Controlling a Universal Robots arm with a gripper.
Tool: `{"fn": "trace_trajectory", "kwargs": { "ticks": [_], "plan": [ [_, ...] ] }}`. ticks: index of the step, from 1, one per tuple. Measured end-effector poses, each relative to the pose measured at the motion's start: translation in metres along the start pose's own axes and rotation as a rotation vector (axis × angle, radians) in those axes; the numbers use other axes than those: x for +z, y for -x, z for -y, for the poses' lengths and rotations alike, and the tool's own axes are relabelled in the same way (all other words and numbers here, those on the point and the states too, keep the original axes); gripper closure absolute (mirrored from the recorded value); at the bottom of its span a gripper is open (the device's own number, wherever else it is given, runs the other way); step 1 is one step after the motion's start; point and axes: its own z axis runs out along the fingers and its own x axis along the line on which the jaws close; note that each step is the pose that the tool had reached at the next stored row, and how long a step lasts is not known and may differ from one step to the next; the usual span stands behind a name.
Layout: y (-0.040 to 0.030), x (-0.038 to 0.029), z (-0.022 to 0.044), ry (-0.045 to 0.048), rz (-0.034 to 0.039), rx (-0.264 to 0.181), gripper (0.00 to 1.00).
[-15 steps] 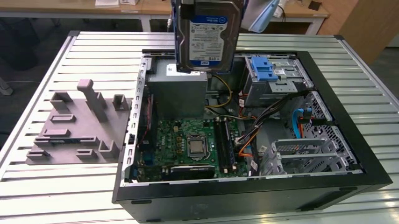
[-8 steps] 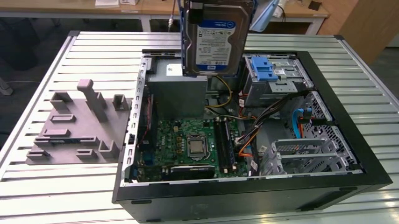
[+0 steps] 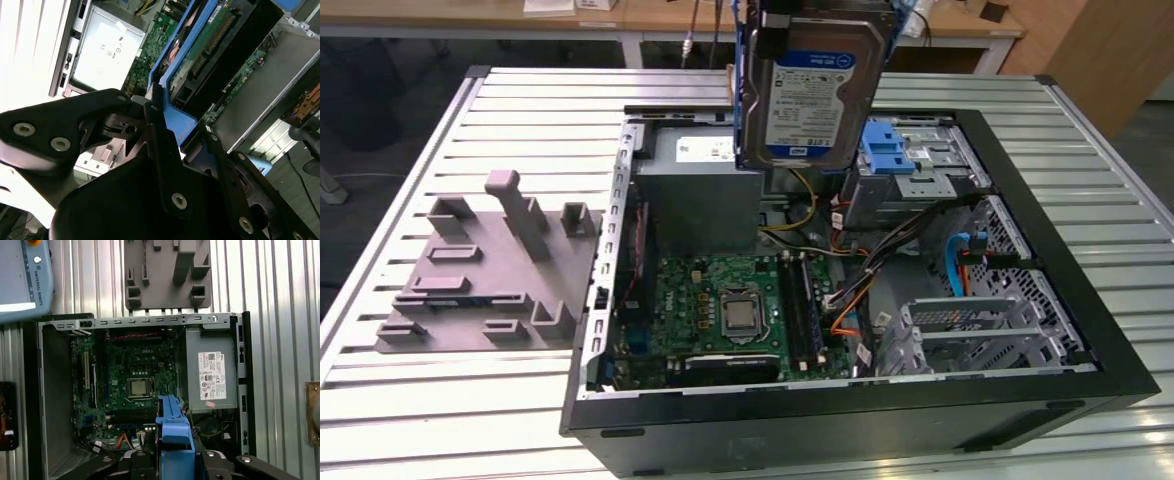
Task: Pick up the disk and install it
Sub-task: 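Pick up the disk, then insert the disk into the insertion slot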
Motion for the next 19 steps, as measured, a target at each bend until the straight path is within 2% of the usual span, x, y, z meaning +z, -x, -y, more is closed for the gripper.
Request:
{"fn": "trace_trajectory", "kwargs": {
  "ticks": [16,19],
  "plan": [
    [-0.0003,0.0,0.0003,0.0,0.0001,0.0,0.64],
    [-0.0074,0.0004,0.0008,-0.0001,0.0004,0.0,0.64]
  ]
}}
